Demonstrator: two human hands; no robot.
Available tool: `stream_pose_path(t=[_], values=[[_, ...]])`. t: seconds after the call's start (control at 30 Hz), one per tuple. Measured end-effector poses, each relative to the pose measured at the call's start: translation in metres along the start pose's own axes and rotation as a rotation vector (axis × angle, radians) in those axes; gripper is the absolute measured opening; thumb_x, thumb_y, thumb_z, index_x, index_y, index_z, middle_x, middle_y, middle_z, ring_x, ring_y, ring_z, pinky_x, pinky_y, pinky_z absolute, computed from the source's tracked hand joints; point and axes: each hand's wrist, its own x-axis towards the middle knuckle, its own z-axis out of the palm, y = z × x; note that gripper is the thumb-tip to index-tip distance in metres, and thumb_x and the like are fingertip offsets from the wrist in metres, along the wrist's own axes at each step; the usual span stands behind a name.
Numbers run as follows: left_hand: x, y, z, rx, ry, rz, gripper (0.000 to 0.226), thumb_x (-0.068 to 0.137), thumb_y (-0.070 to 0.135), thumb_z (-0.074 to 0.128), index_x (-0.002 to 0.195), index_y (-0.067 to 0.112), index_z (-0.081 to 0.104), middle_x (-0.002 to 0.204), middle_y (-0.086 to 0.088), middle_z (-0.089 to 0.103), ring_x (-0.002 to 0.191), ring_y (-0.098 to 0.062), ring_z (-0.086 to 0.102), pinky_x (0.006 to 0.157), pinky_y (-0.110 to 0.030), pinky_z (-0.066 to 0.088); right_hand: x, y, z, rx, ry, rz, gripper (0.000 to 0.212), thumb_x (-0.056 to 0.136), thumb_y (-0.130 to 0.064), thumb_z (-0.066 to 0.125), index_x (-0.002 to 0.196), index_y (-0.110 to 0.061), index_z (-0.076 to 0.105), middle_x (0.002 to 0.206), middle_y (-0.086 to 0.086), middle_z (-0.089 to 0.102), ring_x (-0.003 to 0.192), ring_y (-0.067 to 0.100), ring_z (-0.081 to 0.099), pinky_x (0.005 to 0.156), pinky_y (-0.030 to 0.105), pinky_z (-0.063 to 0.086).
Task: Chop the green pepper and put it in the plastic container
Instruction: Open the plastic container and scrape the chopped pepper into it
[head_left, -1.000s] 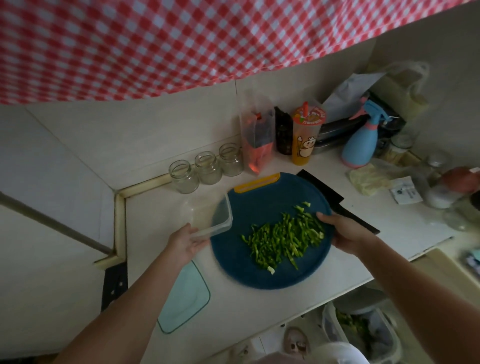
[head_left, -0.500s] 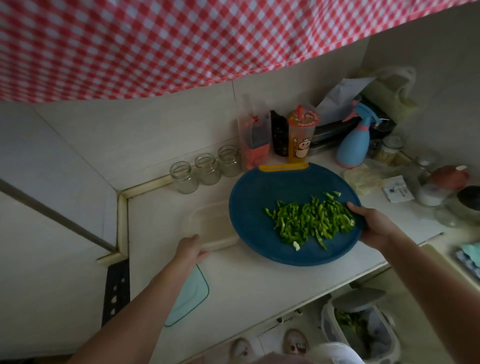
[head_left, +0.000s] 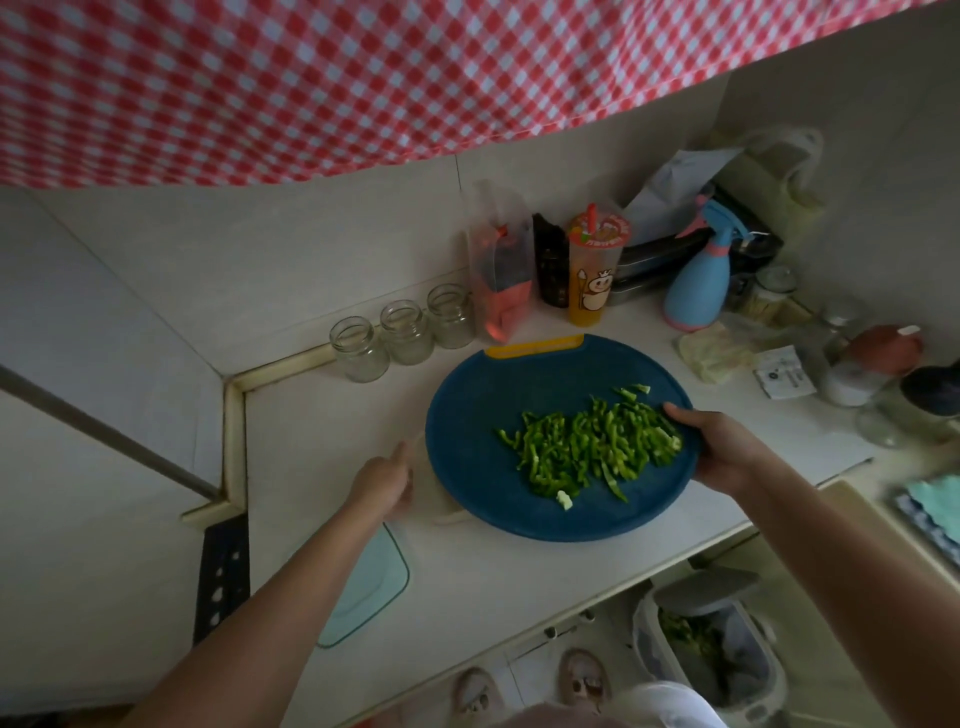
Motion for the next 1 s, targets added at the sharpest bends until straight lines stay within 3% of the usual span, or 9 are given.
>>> stream_pose_path(t=[0.1,0.2,0.33,0.4,0.47,0.63,0.73,0.87,1.0], values=[[-0.012,0.008,-0.015,-0.480,-0.150,-0.020,0.063,0.098,0.052,0.029,0.094,-0.002,0.060,0.089,-0.019,0.065,0.079,-0.029,0.061,0.069,-0.037,0.051,0.005,-0.002,0.022,-0.004,-0.044,-0.022,0.038,0.084,-0.023,0.053,0.117,-0.004,0.058,0.108,0.017,0.068,0.087,0.027,0.070,0.072,0.039,0.060],[-0.017,0.012,-0.024,-0.659,-0.201,0.002,0.064,0.094,0.058,0.031,0.104,0.002,0.060,0.095,-0.016,0.065,0.085,-0.028,0.061,0.069,-0.036,0.050,0.012,-0.005,0.049,0.007,-0.121,-0.062,0.037,0.085,-0.021,0.053,0.118,-0.007,0.058,0.112,0.016,0.067,0.092,0.027,0.069,0.077,0.039,0.059],[-0.017,0.021,-0.032,-0.847,-0.338,0.189,0.047,0.088,0.045,0.048,0.126,0.018,0.058,0.124,-0.009,0.062,0.115,-0.030,0.058,0.096,-0.047,0.047,0.025,-0.006,0.082,0.023,-0.148,-0.053,0.031,0.096,-0.017,0.046,0.123,-0.008,0.055,0.113,0.015,0.066,0.094,0.027,0.067,0.073,0.038,0.059],[-0.018,0.020,-0.038,-0.937,-0.426,0.192,0.049,0.089,0.047,0.048,0.130,0.021,0.055,0.128,-0.007,0.060,0.119,-0.030,0.055,0.101,-0.048,0.043,0.033,-0.006,0.093,0.026,-0.120,-0.049,0.031,0.096,-0.016,0.046,0.125,-0.009,0.054,0.113,0.015,0.066,0.095,0.028,0.066,0.071,0.038,0.059],[-0.017,0.016,-0.041,-0.990,-0.473,0.183,0.053,0.092,0.054,0.043,0.134,0.022,0.052,0.130,-0.006,0.059,0.121,-0.029,0.054,0.100,-0.046,0.043,0.041,-0.006,0.103,0.016,-0.111,-0.048,0.034,0.096,-0.016,0.048,0.129,-0.007,0.052,0.119,0.016,0.064,0.103,0.030,0.063,0.081,0.041,0.056],[-0.015,0.014,-0.049,-1.062,-0.347,0.141,0.052,0.092,0.056,0.039,0.128,0.021,0.054,0.125,-0.007,0.062,0.111,-0.026,0.059,0.084,-0.043,0.049,0.048,-0.009,0.122,-0.015,-0.222,-0.045,0.032,0.096,-0.027,0.047,0.122,-0.012,0.057,0.117,0.012,0.066,0.102,0.025,0.066,0.083,0.036,0.057],[-0.010,0.020,-0.063,-1.041,-0.297,0.230,0.049,0.093,0.055,0.033,0.124,0.022,0.055,0.121,-0.004,0.063,0.108,-0.023,0.060,0.081,-0.042,0.050,0.054,-0.010,0.125,0.004,-0.120,-0.092,0.038,0.100,-0.038,0.037,0.110,-0.009,0.060,0.107,0.013,0.068,0.094,0.023,0.066,0.079,0.034,0.057],[-0.002,0.023,-0.081,-1.016,-0.290,0.301,0.044,0.096,0.052,0.028,0.112,0.024,0.058,0.103,0.001,0.072,0.090,-0.017,0.070,0.071,-0.037,0.059,0.061,0.002,0.110,-0.575,0.296,-0.175,0.034,0.091,-0.038,0.060,0.100,-0.005,0.061,0.098,0.016,0.066,0.073,0.020,0.061,0.074,0.032,0.054],[0.006,0.019,-0.088,-1.055,-0.250,0.268,0.047,0.095,0.053,0.030,0.104,0.026,0.067,0.096,0.002,0.074,0.088,-0.017,0.070,0.060,-0.034,0.059,0.063,0.026,0.111,-1.106,0.232,-0.111,0.044,0.079,-0.044,0.072,0.110,-0.020,0.054,0.078,0.007,0.064,0.055,0.014,0.058,0.053,0.020,0.049]])
